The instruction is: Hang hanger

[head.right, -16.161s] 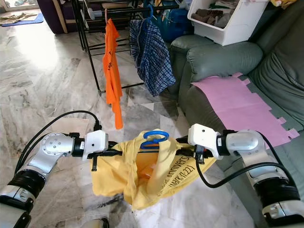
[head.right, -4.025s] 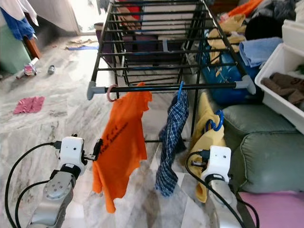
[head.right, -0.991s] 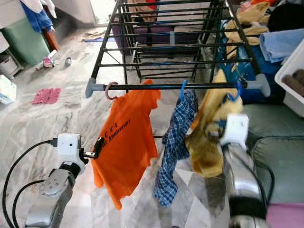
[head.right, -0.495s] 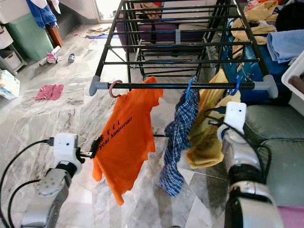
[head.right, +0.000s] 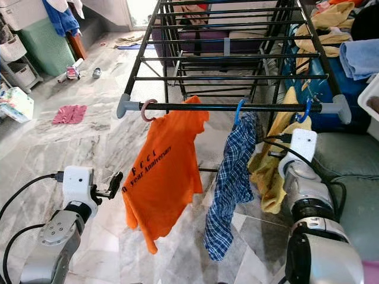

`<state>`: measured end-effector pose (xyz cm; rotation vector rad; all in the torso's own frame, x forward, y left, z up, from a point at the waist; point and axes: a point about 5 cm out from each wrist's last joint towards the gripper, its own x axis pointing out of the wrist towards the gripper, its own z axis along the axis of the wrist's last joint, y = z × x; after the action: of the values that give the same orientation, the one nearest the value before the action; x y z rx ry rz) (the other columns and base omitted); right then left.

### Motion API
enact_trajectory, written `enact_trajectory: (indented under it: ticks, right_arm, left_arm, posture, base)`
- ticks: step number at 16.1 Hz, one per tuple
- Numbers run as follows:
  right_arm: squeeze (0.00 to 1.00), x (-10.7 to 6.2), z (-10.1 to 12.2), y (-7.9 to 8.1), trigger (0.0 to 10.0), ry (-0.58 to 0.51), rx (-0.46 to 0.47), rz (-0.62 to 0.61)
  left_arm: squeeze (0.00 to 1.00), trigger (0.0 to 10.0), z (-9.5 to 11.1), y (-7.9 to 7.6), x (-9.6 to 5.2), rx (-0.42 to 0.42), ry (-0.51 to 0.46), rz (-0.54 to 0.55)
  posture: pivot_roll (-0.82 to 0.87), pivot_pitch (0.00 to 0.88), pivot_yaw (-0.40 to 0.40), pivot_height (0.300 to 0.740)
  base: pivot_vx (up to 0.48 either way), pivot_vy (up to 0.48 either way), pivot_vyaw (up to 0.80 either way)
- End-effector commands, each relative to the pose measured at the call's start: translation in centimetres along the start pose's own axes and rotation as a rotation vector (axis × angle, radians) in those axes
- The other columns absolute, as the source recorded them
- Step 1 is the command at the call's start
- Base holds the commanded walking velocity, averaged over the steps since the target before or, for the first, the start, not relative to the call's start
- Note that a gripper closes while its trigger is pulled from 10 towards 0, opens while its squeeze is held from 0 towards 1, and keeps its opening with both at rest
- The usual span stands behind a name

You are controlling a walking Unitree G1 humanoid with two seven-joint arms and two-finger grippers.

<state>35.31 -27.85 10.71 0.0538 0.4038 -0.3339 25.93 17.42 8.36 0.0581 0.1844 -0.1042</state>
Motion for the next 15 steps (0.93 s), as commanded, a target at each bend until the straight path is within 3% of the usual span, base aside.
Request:
enact_trajectory:
  ticks: [1, 6, 11, 12, 15]
  right_arm:
    - [0.0, 0.1, -0.5, -0.5, 10.0, 0.035, 0.026, -0.018]
    - [0.0, 0.2, 0.8, -1.4, 10.0, 0.004, 0.029, -0.009]
    - [0.02, 0.2, -0.3, -0.7, 10.0, 0.03, 0.032, 0.038]
    - [1.0, 0.2, -0.5, -0.5, 10.0, 0.032, 0.036, 0.047]
    - [1.0, 0.1, -1.1, -0.5, 10.0, 0.024, 0.024, 0.051]
  left_arm:
    - [0.0, 10.0, 0.3, 0.4, -0.1, 0.01, -0.005, 0.004]
    - [0.0, 10.0, 0.3, 0.3, 0.0, 0.013, 0.005, 0.002]
    - [0.0, 10.0, 0.2, 0.2, 0.0, 0.012, 0.009, 0.007]
    - [0.0, 10.0, 0.2, 0.2, 0.0, 0.011, 0.009, 0.006]
    - [0.0, 10.0, 0.2, 0.2, 0.0, 0.012, 0.013, 0.003]
  posture:
    - [0.07, 0.098, 0.108, 0.74]
    - [0.07, 0.099, 0.104, 0.74]
    - [0.07, 0.099, 0.104, 0.74]
    - [0.07, 0.098, 0.102, 0.74]
    - [0.06, 0.098, 0.102, 0.74]
  base:
    - [0.0, 0.0, 0.0]
    - [0.0, 0.0, 0.0]
    - [0.0, 0.0, 0.0]
    - [0.0, 0.0, 0.0]
    - [0.0, 0.0, 0.0]
